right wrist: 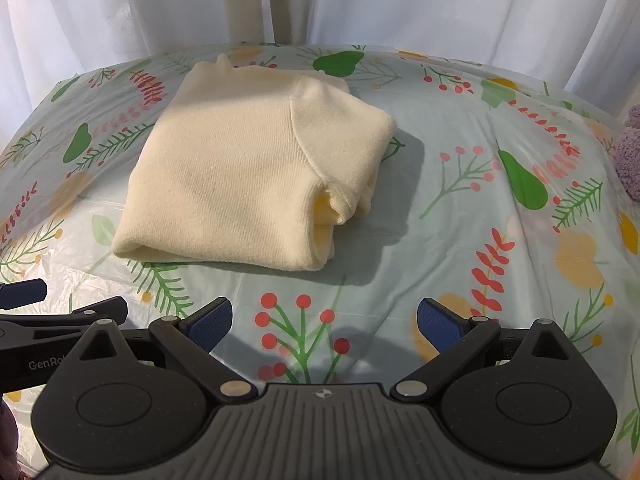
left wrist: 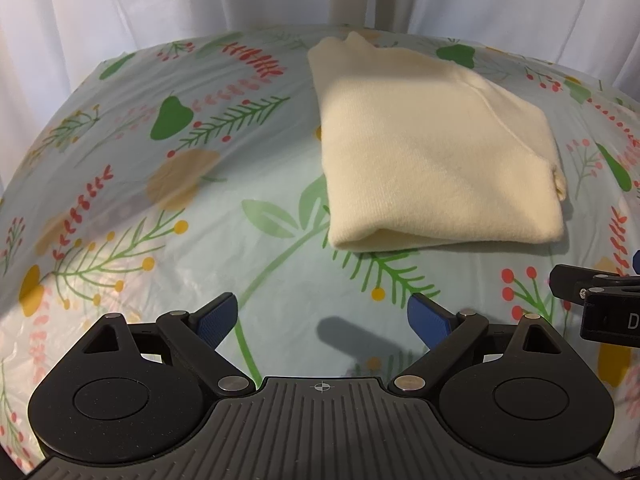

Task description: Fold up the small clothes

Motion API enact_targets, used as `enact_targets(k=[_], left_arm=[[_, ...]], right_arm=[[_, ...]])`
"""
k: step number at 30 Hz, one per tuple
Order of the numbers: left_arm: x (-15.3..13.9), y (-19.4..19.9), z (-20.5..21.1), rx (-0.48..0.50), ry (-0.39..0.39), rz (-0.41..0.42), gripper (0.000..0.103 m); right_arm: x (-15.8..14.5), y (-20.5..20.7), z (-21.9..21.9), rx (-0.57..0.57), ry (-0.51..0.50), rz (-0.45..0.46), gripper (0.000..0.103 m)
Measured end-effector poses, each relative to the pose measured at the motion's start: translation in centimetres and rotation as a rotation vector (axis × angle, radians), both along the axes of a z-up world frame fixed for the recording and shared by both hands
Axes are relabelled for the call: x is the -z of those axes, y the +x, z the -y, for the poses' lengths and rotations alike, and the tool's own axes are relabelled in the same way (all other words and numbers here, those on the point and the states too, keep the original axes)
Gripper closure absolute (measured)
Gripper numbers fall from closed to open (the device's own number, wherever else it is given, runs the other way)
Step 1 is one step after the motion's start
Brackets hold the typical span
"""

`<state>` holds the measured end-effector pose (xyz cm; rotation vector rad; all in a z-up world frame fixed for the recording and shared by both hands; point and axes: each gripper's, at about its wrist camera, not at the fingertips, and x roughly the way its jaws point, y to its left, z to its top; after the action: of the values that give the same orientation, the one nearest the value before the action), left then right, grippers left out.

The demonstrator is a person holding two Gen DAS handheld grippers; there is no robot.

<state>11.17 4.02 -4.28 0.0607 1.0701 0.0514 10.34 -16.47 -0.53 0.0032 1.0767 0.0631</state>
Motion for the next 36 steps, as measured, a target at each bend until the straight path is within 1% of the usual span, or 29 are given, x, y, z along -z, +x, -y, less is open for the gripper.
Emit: enact_targets(k=[11,36], left_arm=[[-0.04,0.05,-0.02,0.014,0.003,-0.002,0.007],[0.17,0.25,0.07,0.025,0.005,-0.01,0.007]], right_arm=[[0.02,-0.16,0.35,0.017,-0.001,-0.008,0.004],[0.03,-0.07,0.31,0.018,-0.005,-0.015,0.004]])
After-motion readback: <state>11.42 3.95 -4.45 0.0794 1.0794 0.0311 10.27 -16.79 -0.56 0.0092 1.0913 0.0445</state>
